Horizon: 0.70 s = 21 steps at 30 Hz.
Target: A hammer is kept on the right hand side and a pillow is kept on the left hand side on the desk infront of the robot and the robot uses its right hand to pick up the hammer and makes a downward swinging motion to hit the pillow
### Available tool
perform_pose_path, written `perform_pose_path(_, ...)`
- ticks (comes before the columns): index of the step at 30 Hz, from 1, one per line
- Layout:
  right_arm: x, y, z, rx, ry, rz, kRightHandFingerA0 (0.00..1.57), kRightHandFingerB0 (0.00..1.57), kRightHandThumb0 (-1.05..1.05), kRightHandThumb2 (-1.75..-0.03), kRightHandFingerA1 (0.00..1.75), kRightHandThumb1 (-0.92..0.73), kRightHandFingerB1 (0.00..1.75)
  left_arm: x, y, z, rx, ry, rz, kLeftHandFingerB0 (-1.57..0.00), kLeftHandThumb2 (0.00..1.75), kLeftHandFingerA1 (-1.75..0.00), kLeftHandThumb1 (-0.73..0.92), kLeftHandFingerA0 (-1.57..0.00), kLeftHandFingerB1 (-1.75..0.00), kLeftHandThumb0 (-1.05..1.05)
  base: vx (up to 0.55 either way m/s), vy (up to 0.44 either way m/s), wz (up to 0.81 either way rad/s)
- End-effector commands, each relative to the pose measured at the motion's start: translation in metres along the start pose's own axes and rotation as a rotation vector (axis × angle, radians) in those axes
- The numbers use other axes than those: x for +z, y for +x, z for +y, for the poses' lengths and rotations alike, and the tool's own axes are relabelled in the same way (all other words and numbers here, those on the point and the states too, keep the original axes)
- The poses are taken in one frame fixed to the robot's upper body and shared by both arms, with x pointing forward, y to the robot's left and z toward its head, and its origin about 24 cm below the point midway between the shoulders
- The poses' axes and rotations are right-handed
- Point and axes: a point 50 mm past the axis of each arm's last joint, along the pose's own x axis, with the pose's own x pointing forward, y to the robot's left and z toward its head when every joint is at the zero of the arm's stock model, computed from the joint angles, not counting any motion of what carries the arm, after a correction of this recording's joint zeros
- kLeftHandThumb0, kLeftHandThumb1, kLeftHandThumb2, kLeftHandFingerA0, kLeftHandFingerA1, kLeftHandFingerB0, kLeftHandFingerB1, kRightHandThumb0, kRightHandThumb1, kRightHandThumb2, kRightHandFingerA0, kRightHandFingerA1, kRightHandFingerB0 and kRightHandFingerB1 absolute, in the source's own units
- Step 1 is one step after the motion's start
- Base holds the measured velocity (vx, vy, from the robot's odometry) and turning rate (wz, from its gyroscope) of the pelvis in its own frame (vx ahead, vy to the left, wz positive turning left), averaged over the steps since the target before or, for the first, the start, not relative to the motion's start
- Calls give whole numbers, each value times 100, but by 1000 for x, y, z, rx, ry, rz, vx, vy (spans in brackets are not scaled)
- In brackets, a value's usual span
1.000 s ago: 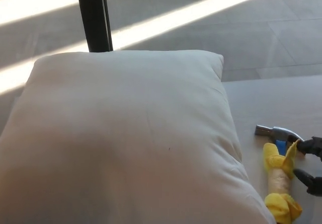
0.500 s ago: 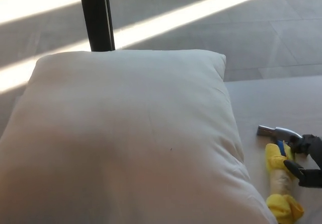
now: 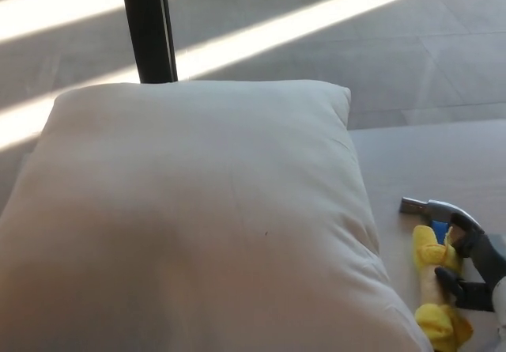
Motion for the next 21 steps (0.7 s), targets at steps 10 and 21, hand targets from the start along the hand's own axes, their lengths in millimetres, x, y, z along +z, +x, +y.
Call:
perform_pose_path(10,7,9,13,165,51,105,18,25,-82,-73,45,-92,36,-4,-1,5,15,-42,-6,-71,141,-132,69,-88,-123,-88,0,0,0)
perform_pose_path(21,11,20,33,321,210,298,0,0,-87,-123,27,-85,21,-5,-1,4,17,-32,-15,-68,138,-134,73,-93,-121,-87,0,0,0)
